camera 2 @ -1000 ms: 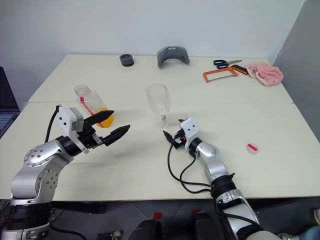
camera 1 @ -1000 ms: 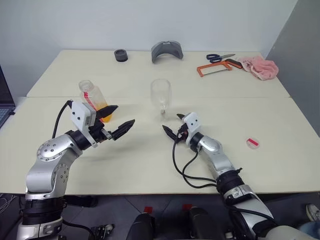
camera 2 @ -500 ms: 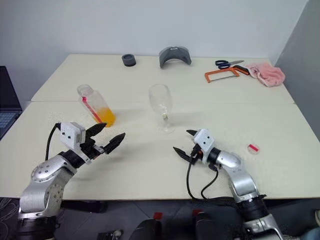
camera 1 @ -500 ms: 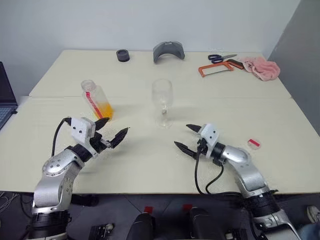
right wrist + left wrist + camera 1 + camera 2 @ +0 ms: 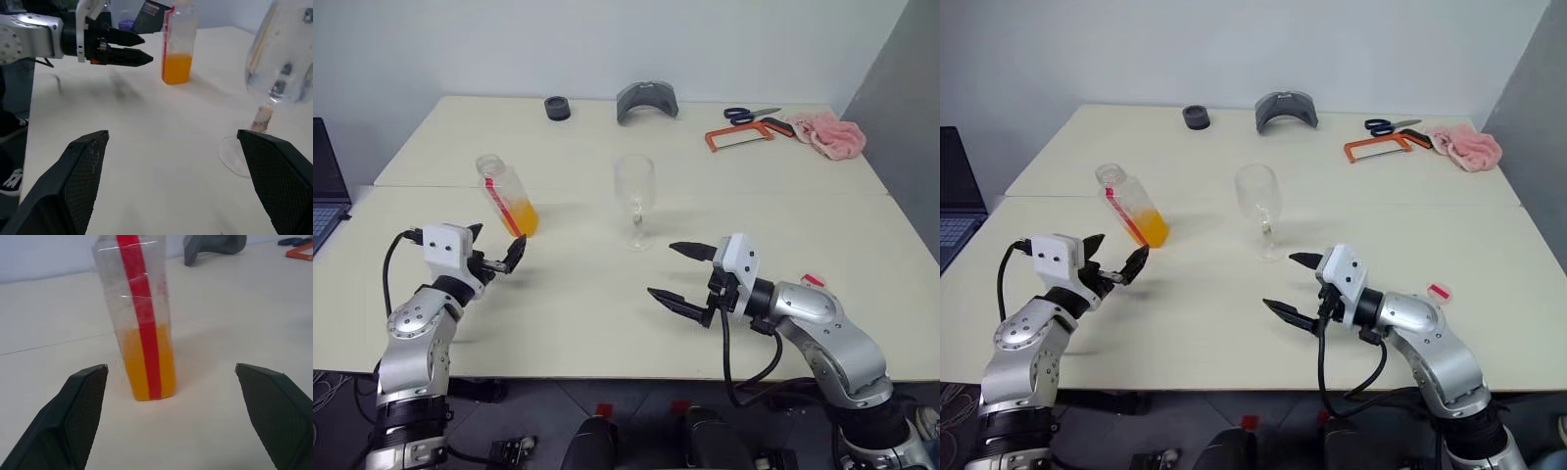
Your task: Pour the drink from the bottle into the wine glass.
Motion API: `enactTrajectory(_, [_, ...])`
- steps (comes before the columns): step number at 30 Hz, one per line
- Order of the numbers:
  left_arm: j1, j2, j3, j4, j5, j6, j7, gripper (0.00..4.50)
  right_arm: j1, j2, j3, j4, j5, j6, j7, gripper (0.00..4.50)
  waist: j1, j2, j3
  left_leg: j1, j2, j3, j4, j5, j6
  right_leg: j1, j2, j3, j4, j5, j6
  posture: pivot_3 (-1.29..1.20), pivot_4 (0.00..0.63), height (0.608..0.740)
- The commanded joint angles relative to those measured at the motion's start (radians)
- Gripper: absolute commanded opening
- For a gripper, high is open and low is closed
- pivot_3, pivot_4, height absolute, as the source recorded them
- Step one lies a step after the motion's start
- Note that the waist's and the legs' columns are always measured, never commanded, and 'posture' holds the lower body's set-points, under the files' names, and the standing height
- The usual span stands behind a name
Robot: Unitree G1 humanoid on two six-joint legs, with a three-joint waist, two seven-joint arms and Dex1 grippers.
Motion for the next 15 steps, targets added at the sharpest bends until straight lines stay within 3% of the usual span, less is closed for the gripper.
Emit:
enactTrajectory(1, [-0.047, 0.025, 0.019, 0.008, 0.005, -0.001, 0.012, 4.5, -0.028, 0.003, -0.027, -0.047, 0.035, 0.018, -0.02, 4.49, 0.001, 0.0, 0.0, 0.0, 0.0, 0.0, 0.0, 0.0, 0.0, 0.0, 0.0, 0.0, 0.0, 0.0, 0.0, 0.0, 0.15, 0.74])
enactTrajectory(15, [-0.215, 0.054, -0.012, 0.166, 0.025, 0.012, -0.015, 4.5, -0.132, 0.01, -0.018, -0.061, 0.07, 0.085, -0.067, 4.49, 0.003, 0.0, 0.0, 0.0, -0.001, 0.0, 0.0, 0.0, 0.0, 0.0, 0.0, -0.001, 0.0, 0.0, 0.0, 0.0, 0.15, 0.74])
